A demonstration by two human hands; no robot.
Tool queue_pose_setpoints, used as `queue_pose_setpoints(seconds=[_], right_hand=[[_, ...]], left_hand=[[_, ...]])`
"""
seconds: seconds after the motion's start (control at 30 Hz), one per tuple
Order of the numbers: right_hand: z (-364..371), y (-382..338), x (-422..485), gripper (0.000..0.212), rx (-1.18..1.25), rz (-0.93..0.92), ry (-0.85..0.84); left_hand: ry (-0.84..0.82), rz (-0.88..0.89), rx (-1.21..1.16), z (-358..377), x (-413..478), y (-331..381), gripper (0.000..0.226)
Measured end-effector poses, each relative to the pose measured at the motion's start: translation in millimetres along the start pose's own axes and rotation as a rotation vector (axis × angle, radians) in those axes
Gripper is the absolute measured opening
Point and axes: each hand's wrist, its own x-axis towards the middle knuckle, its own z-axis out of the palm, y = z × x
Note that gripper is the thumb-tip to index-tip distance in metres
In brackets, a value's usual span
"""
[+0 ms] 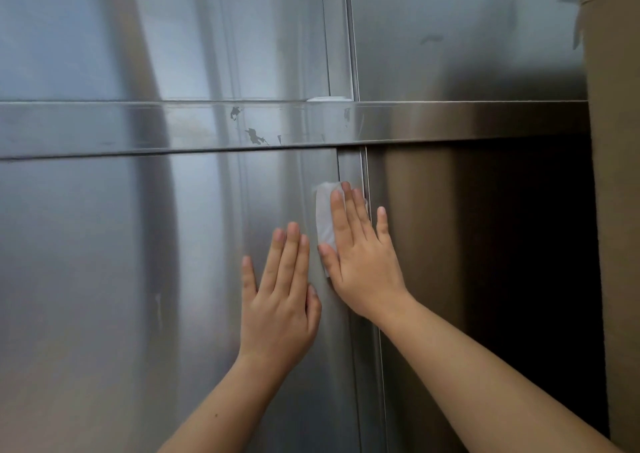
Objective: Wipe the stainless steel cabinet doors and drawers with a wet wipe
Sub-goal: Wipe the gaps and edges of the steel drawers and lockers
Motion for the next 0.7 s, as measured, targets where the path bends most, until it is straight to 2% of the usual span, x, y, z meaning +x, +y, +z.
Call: queue_pose_setpoints(seconds=[0.27,0.7], right_hand=[[8,-4,-28,0.059,-0.088,-0.010,0.033],[36,-10,-101,0.061,-0.111,0.019,-0.019]], left_hand=[[-0.008,-0.018,0.008,6,-33,10,0.059],[-0.027,-0.082,0.001,10,-92,34,0.055]])
